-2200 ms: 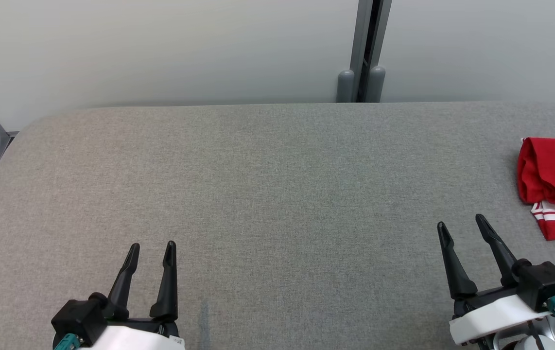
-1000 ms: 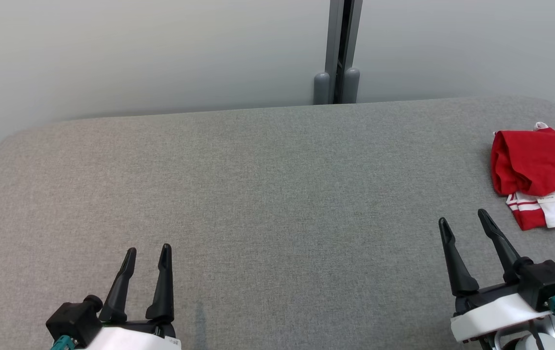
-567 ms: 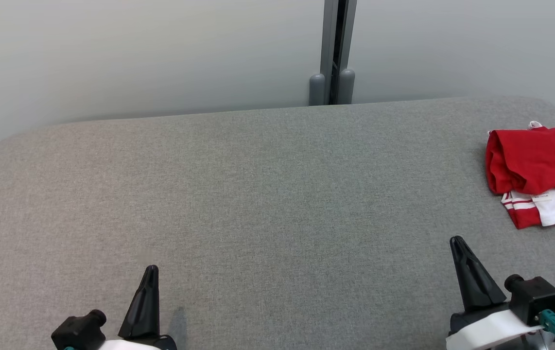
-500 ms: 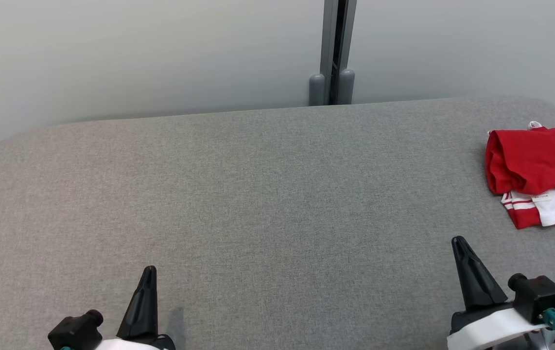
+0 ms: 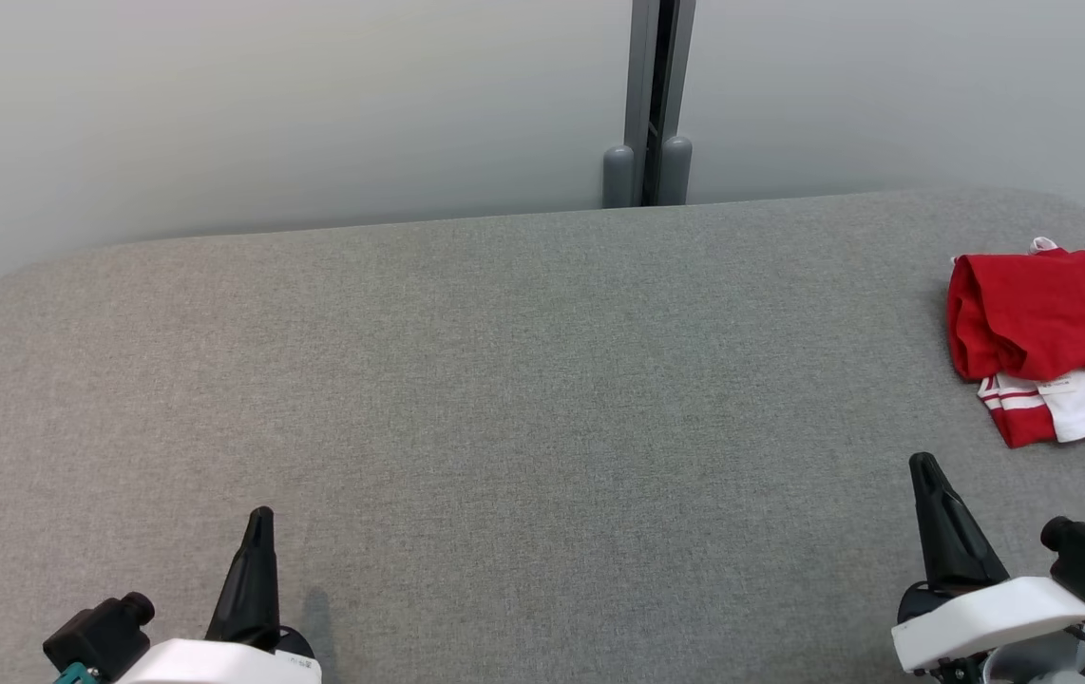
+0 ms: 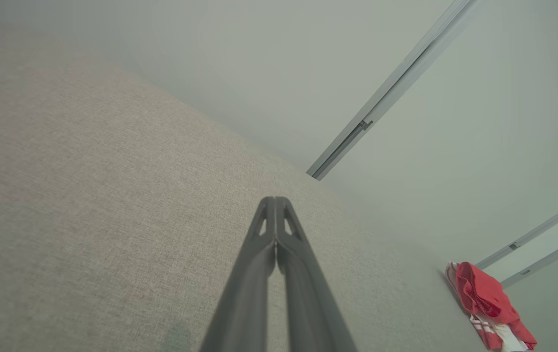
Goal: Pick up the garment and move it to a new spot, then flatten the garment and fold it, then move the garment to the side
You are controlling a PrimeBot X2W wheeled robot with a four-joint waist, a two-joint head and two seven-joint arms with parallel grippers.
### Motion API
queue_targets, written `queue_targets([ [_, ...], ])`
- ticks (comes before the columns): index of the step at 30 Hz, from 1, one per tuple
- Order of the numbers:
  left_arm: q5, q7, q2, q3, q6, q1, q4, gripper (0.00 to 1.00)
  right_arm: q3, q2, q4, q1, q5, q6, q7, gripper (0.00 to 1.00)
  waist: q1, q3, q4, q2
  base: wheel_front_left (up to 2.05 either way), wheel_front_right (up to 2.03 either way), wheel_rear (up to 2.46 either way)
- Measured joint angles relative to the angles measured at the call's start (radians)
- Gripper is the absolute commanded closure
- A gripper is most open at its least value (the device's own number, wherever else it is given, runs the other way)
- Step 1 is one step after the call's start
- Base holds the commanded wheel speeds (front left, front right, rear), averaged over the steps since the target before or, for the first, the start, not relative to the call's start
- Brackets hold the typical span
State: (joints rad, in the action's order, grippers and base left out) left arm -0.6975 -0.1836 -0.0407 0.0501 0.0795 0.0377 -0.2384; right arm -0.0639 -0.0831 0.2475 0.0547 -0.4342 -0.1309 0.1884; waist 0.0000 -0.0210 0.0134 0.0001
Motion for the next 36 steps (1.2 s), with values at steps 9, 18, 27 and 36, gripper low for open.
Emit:
queue_targets([
  [9,-0.117,0.038,-0.001,-0.025,0.008,-0.023,-0.005,1.00,0.019,0.004,0.017,0.021,-0.150,0.000,-0.036,1.00,0.0000,0.001,-0.001,0.0000,0.00,0.00,0.00],
  [18,-0.223,0.070,-0.002,-0.049,0.012,-0.044,-0.010,1.00,0.031,0.007,0.028,0.040,-0.287,0.000,-0.070,1.00,0.0000,0.003,-0.002,0.0000,0.00,0.00,0.00],
  [27,-0.316,0.102,-0.003,-0.071,0.018,-0.063,-0.016,1.00,0.048,0.010,0.039,0.059,-0.411,0.000,-0.104,1.00,0.0000,0.004,-0.003,0.0000,0.00,0.00,0.00],
  [36,-0.414,0.132,-0.004,-0.094,0.024,-0.081,-0.021,1.00,0.061,0.013,0.053,0.077,-0.535,0.000,-0.136,1.00,0.0000,0.005,-0.004,0.0000,0.00,0.00,0.00],
])
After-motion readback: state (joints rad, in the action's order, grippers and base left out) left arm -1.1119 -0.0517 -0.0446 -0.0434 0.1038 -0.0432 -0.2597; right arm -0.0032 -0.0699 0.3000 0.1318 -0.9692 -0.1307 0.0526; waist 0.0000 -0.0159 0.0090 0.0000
